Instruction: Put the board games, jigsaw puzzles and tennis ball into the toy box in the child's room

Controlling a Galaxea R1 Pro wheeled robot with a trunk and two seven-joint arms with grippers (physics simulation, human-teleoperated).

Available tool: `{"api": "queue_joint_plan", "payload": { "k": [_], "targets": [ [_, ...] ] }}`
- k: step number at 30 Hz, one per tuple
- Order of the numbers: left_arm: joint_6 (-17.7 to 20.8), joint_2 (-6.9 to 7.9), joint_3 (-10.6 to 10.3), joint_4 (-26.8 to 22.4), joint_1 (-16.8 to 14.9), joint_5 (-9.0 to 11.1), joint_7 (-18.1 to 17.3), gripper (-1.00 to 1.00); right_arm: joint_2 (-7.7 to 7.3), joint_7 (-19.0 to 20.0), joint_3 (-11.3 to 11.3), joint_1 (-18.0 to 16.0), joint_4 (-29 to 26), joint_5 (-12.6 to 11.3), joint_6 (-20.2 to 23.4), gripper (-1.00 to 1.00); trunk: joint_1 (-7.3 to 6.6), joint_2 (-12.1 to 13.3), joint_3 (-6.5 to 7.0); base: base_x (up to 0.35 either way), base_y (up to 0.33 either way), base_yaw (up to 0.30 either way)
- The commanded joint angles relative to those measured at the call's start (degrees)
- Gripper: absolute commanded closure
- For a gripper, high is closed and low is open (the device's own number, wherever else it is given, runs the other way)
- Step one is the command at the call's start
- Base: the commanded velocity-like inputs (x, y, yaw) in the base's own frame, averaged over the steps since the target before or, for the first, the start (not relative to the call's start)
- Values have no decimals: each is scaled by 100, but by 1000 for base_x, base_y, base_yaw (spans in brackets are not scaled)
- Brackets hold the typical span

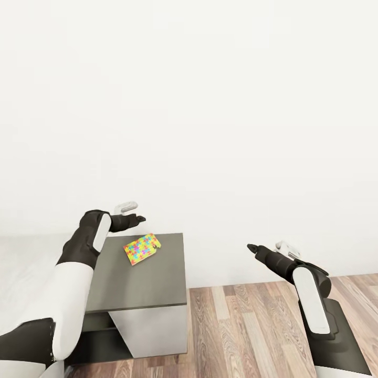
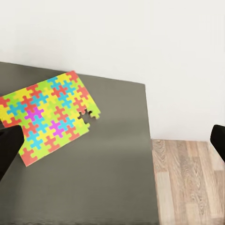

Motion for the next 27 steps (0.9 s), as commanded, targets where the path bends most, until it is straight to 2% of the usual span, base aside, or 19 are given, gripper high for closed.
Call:
{"api": "queue_joint_plan", "payload": {
  "k": [1, 5, 8, 13, 17, 20, 27],
  "targets": [
    [26, 1, 17, 110, -14, -5, -19, -100, 1, -56, 0, -6, -6, -61, 17, -100, 4, -13, -13, 2, 0, 0],
    [23, 1, 26, 435, -36, -14, 2, -100, 2, -55, 0, -6, -6, -61, 18, -100, 4, -13, -13, 1, 0, 0],
    [-46, 5, 30, 857, -50, -26, 27, -100, 2, -53, 0, -6, -6, -61, 13, -100, 4, -13, -13, 0, 0, 0],
    [-532, 12, 32, 1509, -63, -76, 69, -100, 3, -53, 2, -6, -6, -61, 10, -100, 4, -13, -13, 0, 0, 0],
    [-1071, 8, 41, 1939, -65, -343, 143, -100, 3, -53, 7, -6, -7, -61, 9, -100, 4, -13, -13, 0, 0, 0],
    [-1283, 8, 47, 2059, -66, -476, 127, -100, 3, -52, 8, -6, -7, -61, 9, -100, 4, -13, -13, 0, 0, 0],
    [-1427, 12, 78, 2017, -64, -540, 96, -100, 3, -53, 9, -6, -7, -61, 9, -100, 4, -13, -13, 0, 0, 0]
  ]
}}
